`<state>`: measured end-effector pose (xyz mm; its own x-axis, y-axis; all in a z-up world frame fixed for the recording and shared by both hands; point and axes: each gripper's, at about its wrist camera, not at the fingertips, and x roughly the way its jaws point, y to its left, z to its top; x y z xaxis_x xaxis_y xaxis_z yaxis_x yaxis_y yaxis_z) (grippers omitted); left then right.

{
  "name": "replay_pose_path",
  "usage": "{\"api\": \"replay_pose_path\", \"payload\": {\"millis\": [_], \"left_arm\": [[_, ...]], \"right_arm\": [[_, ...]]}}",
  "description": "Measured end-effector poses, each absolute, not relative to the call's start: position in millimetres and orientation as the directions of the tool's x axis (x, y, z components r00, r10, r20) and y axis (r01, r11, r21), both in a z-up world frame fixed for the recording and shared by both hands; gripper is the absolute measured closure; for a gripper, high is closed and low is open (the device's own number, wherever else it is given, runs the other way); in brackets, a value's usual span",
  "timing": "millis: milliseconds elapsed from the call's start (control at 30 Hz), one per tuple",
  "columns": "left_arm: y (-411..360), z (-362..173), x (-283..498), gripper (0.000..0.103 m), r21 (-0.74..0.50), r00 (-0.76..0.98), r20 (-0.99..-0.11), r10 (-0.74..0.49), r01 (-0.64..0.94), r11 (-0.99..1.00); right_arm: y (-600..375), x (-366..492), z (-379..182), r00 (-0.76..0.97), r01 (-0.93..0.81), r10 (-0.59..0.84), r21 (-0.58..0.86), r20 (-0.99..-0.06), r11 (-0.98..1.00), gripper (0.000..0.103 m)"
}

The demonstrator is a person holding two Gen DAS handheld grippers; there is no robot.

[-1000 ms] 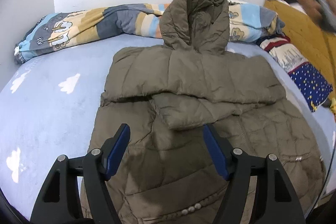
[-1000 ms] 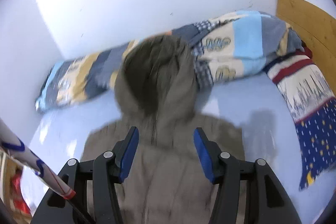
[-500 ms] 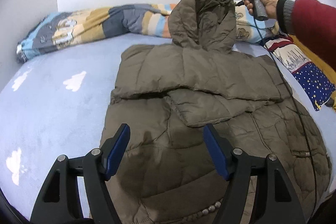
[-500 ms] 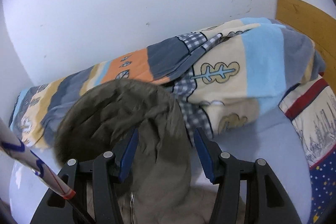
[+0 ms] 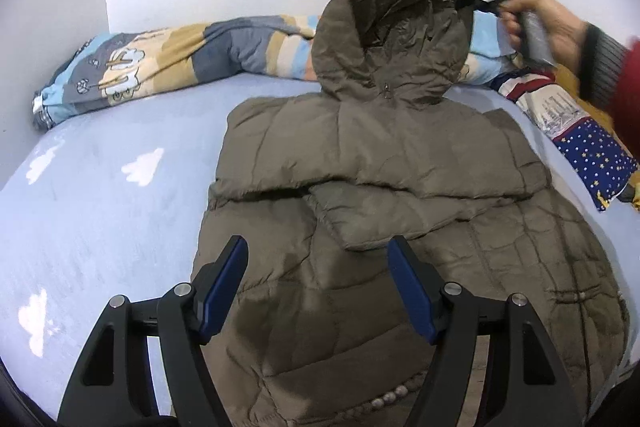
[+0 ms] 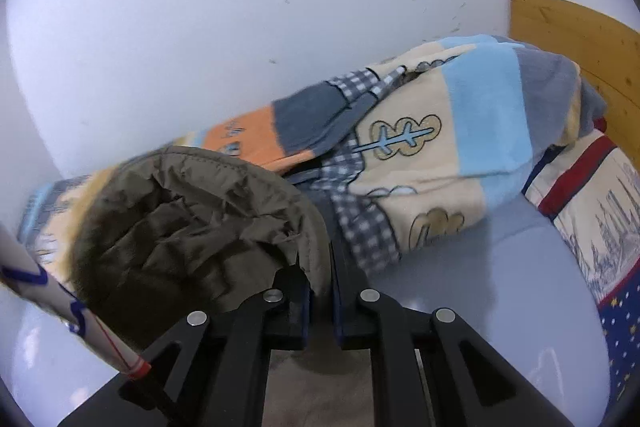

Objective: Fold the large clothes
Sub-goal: 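Close the right tool on the hood and lift it, then fold the held hood down over the jacket body with the right tool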

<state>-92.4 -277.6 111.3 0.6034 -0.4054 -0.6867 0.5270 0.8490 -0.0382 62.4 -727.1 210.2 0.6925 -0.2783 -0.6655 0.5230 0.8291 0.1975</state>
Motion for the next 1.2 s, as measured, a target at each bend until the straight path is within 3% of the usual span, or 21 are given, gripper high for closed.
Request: {"api": "replay_pose_path", "payload": {"millis": [267, 467, 600, 667, 867, 933, 1000, 1067, 1200], "left_arm": [[-277, 151, -106, 0.032, -0.076, 0.634, -0.627, -0.453, 0.529, 0.845], [-281, 160, -105, 0.032, -0.134, 0.611, -0.625, -0.485, 0.528, 0.838], [-291, 153, -105, 0.032, -0.114, 0.607, -0.643, -0.468, 0.528, 0.842], [-294, 152, -104, 0.032, -0.102, 0.611, -0.646, -0.457, 0.525, 0.845], [-304, 140, -102, 0.032, -0.049, 0.621, -0.657, -0.428, 0.531, 0.846], [-308, 136, -103, 0.032, -0.044, 0.614, -0.666, -0.423, 0.534, 0.844], [-313, 136, -107, 0.032, -0.034, 0.614, -0.666, -0.424, 0.543, 0.839], [-318, 135, -111, 0.032, -0.014, 0.619, -0.662, -0.422, 0.553, 0.833], [-324, 140, -113, 0.032, 0.014, 0.632, -0.655, -0.415, 0.559, 0.829]], "right_arm": [[-629, -86, 241, 0.762, 0.407, -0.204, 0.209, -0.615, 0.889, 0.095], [-569, -204, 187, 0.737, 0.435, -0.185, 0.246, -0.650, 0.866, 0.095], [-557, -209, 122, 0.625, 0.466, -0.321, 0.010, -0.712, 0.885, 0.096], [-578, -197, 86, 0.558, 0.478, -0.256, 0.054, -0.789, 0.877, 0.096], [-594, -189, 67, 0.535, 0.483, -0.205, 0.097, -0.820, 0.870, 0.095], [-595, -191, 74, 0.545, 0.472, -0.209, 0.091, -0.812, 0.877, 0.092], [-597, -193, 86, 0.551, 0.456, -0.201, 0.091, -0.810, 0.885, 0.069], [-594, -197, 95, 0.554, 0.442, -0.172, 0.113, -0.814, 0.890, 0.055], [-584, -208, 111, 0.557, 0.413, -0.169, 0.095, -0.813, 0.906, 0.054]]}}
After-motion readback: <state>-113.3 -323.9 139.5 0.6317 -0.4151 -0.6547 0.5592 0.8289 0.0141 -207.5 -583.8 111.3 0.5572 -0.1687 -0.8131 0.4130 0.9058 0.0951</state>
